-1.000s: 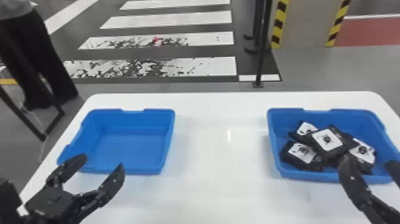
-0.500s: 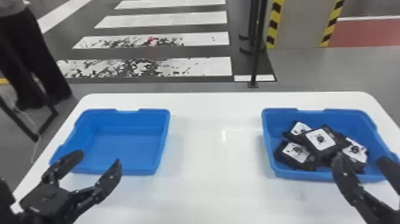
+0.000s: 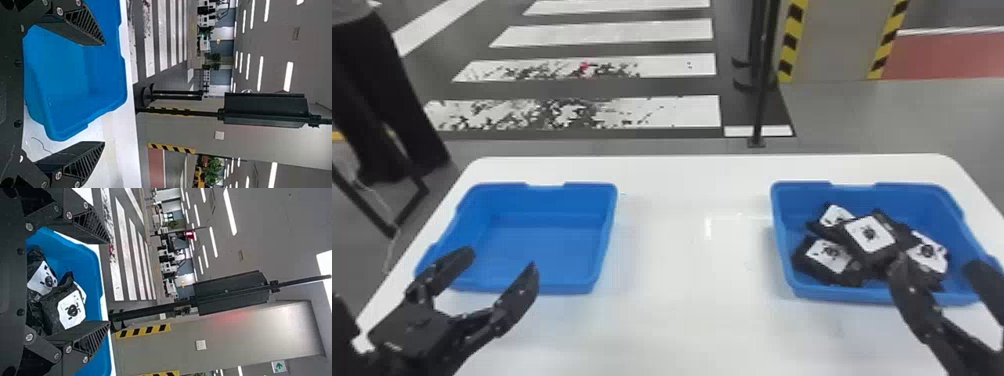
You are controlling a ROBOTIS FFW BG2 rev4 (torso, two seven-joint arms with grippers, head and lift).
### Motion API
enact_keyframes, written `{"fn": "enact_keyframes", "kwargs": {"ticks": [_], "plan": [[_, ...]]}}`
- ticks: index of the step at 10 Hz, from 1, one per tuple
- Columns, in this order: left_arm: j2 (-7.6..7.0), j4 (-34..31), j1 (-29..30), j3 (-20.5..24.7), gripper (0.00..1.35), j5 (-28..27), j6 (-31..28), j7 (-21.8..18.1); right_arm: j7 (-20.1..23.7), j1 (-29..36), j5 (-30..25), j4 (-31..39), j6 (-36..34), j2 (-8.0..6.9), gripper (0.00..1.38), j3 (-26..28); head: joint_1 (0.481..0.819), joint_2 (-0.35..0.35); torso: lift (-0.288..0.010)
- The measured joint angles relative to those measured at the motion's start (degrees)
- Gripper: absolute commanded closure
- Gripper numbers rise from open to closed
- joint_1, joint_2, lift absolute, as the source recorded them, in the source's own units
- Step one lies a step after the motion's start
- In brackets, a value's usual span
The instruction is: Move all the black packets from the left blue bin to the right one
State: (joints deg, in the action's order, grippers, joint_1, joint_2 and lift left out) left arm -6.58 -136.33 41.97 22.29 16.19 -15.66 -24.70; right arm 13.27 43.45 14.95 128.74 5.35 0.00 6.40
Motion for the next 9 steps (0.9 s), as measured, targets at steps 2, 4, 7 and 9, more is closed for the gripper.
{"fn": "enact_keyframes", "kwargs": {"ticks": [2, 4, 7, 9], "plan": [[-0.01, 0.0, 0.1, 0.0, 0.16, 0.2, -0.2, 0.0, 0.0, 0.0, 0.2, -0.1, 0.0, 0.0, 0.33, 0.0, 0.695, 0.097, -0.185], [-0.01, 0.0, 0.2, 0.0, 0.16, 0.3, -0.3, 0.0, 0.0, 0.0, 0.3, -0.1, 0.1, 0.0, 0.33, 0.0, 0.695, 0.098, -0.185], [-0.01, 0.0, 0.2, -0.2, 0.16, 0.3, -0.5, 0.0, 0.0, 0.0, 0.5, -0.3, 0.1, 0.0, 0.33, -0.1, 0.695, 0.096, -0.185], [-0.01, 0.0, 0.2, -0.3, 0.16, 0.3, -0.5, 0.0, 0.0, 0.0, 0.6, -0.3, 0.1, 0.0, 0.33, -0.1, 0.695, 0.094, -0.185]]}}
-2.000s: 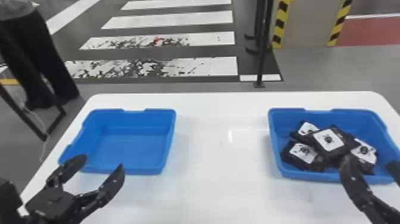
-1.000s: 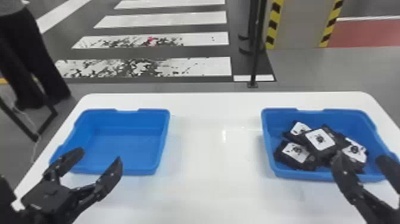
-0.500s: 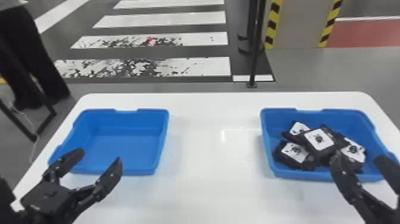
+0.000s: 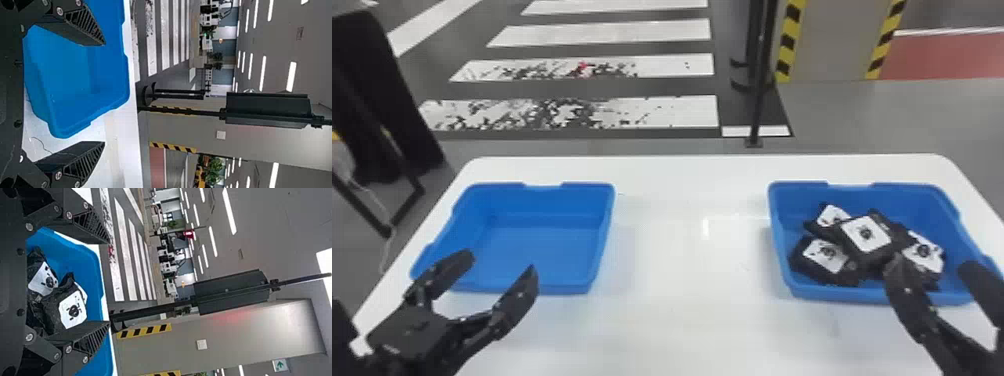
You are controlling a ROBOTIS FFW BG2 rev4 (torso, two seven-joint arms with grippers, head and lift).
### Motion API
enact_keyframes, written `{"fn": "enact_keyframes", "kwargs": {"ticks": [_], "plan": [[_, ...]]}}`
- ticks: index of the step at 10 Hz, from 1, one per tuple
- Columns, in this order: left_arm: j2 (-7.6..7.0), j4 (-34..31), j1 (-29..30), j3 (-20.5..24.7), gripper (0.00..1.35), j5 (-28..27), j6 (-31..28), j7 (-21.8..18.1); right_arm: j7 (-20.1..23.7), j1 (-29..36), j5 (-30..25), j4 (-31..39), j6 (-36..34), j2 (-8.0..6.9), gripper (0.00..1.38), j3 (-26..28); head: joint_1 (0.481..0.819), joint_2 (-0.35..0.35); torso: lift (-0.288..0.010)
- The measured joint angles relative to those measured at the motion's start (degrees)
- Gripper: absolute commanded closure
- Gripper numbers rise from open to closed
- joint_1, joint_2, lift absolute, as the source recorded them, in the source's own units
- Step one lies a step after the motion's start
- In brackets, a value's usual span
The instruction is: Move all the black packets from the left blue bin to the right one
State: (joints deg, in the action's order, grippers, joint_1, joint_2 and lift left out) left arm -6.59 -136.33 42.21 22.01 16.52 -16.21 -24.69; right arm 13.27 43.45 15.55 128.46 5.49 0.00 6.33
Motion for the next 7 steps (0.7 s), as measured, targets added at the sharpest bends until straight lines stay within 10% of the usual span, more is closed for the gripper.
{"fn": "enact_keyframes", "kwargs": {"ticks": [7], "plan": [[0.0, 0.0, 0.0, -0.3, 0.16, 0.1, -0.2, 0.0, 0.0, 0.0, 0.5, -0.2, 0.0, 0.0, 0.33, 0.0, 0.695, 0.09, -0.185]]}}
